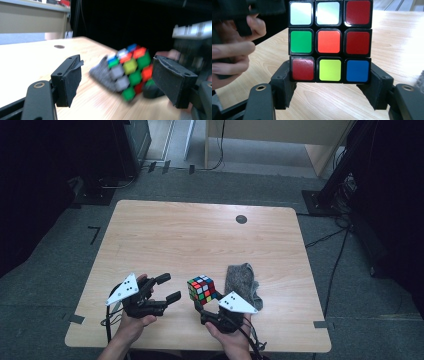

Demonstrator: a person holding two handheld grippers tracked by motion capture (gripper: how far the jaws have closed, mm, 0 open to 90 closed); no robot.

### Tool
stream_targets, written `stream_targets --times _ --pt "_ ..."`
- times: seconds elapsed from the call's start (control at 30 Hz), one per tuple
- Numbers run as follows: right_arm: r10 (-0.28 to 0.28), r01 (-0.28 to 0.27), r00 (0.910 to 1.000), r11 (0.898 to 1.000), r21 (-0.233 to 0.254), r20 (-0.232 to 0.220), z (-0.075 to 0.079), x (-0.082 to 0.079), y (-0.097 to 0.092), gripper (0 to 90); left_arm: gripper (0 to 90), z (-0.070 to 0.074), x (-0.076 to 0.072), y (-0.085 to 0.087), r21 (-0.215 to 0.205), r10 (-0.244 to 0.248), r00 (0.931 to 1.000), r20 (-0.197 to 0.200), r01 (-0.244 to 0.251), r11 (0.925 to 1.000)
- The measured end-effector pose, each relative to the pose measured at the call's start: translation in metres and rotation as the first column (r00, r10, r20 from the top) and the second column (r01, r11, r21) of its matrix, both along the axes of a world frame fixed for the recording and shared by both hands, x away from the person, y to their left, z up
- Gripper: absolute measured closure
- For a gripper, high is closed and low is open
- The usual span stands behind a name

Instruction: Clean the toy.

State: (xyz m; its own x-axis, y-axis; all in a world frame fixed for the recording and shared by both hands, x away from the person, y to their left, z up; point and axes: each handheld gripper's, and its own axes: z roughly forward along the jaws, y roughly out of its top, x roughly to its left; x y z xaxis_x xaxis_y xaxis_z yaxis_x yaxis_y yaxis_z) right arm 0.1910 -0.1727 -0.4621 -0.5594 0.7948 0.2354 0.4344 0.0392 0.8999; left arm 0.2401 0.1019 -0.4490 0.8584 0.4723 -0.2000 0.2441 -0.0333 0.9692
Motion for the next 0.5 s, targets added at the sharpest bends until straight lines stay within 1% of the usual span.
stream_targets --times 0.03,0.07,0.1,0.13,0.17,0.2,0.23,0.27,0.3,0.33,0.37,0.4,0.43,0.5 --pt "0.018 -0.018 0.9997 1.0 0.006 -0.014 0.002 0.002 -0.003 34.7 24.1 -0.003 0.0 -0.001 0.036 -0.011 0.9999 0.013 0.011 0.9993" --pt "0.034 -0.034 0.999 0.999 0.012 -0.027 0.004 0.004 -0.006 34.7 24.0 -0.008 -0.001 -0.005 0.091 -0.01 0.9991 0.042 0.006 0.9958" --pt "0.054 -0.053 0.9977 0.999 0.013 -0.041 0.007 0.006 -0.009 34.7 24.0 -0.01 -0.002 -0.007 0.122 -0.011 0.9984 0.055 0.004 0.9925" --pt "0.071 -0.07 0.9959 0.997 0.021 -0.056 0.009 0.007 -0.011 34.7 24.0 -0.013 -0.003 -0.01 0.157 -0.026 0.9972 0.07 0.015 0.9874" --pt "0.091 -0.089 0.9932 0.995 0.037 -0.072 0.011 0.009 -0.013 34.7 23.2 -0.016 -0.006 -0.015 0.211 -0.033 0.9943 0.101 0.011 0.9774" --pt "0.107 -0.103 0.9906 0.993 0.055 -0.085 0.014 0.01 -0.016 34.7 23.0 -0.018 -0.009 -0.02 0.251 -0.041 0.9911 0.127 0.007 0.9678" --pt "0.13 -0.124 0.9862 0.99 0.07 -0.102 0.017 0.011 -0.017 34.7 23.0 -0.019 -0.011 -0.023 0.274 -0.048 0.9889 0.141 0.008 0.9618" --pt "0.146 -0.138 0.9828 0.988 0.077 -0.113 0.018 0.012 -0.018 34.7 22.8 -0.02 -0.013 -0.028 0.306 -0.048 0.9852 0.165 -0.004 0.9522" --pt "0.16 -0.149 0.9789 0.985 0.088 -0.127 0.021 0.012 -0.02 34.7 22.4 -0.022 -0.015 -0.03 0.324 -0.043 0.9816 0.186 -0.02 0.946" --pt "0.172 -0.159 0.9739 0.983 0.096 -0.148 0.022 0.013 -0.02 34.7 22.4 -0.022 -0.016 -0.032 0.335 -0.045 0.9794 0.197 -0.024 0.942" --pt "0.188 -0.173 0.9689 0.98 0.103 -0.161 0.022 0.014 -0.02 34.7 22.3 -0.023 -0.018 -0.035 0.357 -0.044 0.9744 0.221 -0.039 0.9331" --pt "0.209 -0.192 0.9609 0.975 0.11 -0.181 0.022 0.015 -0.02 34.6 21.9 -0.024 -0.02 -0.037 0.38 -0.043 0.967 0.251 -0.058 0.923" --pt "0.218 -0.199 0.9556 0.973 0.112 -0.198 0.021 0.015 -0.019 34.6 21.9 -0.024 -0.022 -0.039 0.396 -0.048 0.9621 0.268 -0.065 0.9159" --pt "0.24 -0.219 0.9432 0.969 0.115 -0.229 0.02 0.017 -0.017 34.7 22.0 -0.026 -0.026 -0.043 0.435 -0.055 0.9464 0.318 -0.095 0.8953"
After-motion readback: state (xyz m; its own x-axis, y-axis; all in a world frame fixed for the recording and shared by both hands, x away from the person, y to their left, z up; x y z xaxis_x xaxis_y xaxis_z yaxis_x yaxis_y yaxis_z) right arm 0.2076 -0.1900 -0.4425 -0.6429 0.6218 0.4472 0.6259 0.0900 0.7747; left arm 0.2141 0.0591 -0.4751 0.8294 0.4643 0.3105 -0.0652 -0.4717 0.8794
